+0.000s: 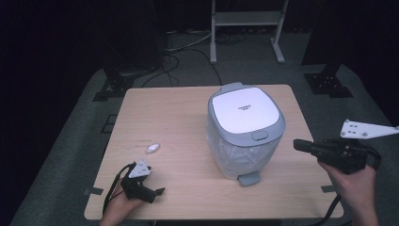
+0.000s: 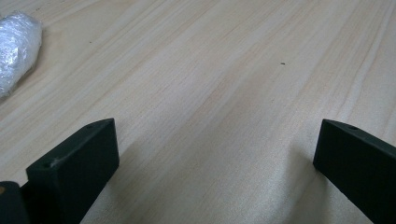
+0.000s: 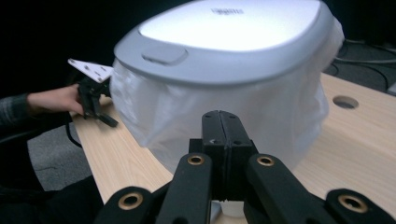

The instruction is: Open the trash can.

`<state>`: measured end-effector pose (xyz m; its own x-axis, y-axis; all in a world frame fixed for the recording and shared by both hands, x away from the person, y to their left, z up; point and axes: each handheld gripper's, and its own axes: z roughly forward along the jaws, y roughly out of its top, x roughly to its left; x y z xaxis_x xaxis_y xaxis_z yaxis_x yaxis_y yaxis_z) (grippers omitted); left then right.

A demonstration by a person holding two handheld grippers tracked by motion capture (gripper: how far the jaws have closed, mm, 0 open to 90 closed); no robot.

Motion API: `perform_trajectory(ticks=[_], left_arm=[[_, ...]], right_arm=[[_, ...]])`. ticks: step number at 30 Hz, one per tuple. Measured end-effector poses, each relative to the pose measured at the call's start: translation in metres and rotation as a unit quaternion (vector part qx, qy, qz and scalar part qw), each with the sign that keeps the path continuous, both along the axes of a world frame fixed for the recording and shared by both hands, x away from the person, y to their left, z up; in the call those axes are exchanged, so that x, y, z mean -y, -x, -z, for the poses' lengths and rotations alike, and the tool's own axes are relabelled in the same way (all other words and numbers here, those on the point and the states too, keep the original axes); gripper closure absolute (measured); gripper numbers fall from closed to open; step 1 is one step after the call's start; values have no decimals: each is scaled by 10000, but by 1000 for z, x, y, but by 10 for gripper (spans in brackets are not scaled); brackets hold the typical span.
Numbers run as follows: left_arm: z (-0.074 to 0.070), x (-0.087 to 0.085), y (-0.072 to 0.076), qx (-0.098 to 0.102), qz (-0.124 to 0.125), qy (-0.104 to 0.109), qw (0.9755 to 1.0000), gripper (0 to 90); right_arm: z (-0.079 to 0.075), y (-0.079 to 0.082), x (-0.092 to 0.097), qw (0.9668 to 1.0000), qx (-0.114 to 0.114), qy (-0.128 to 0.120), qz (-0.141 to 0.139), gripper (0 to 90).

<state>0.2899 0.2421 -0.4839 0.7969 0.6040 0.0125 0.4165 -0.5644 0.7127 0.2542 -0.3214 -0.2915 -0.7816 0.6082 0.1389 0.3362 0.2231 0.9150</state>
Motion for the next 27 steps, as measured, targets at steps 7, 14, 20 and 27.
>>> perform_trajectory(ticks=[7,14,20,27], left_arm=[[0,0,0,2,1,-1,10000,0],[0,0,0,0,0,0,10000,0],[0,0,0,0,-1,0,10000,0],[0,0,0,1,0,-1,10000,0]], right_arm=[[-15,-1,-10,9997,147,-75,-203,896],[-24,-4,-19,9989,232,-175,-361,895],[-29,-8,-28,9981,278,-222,-497,895],[-35,-12,-39,9969,349,-270,-655,895]])
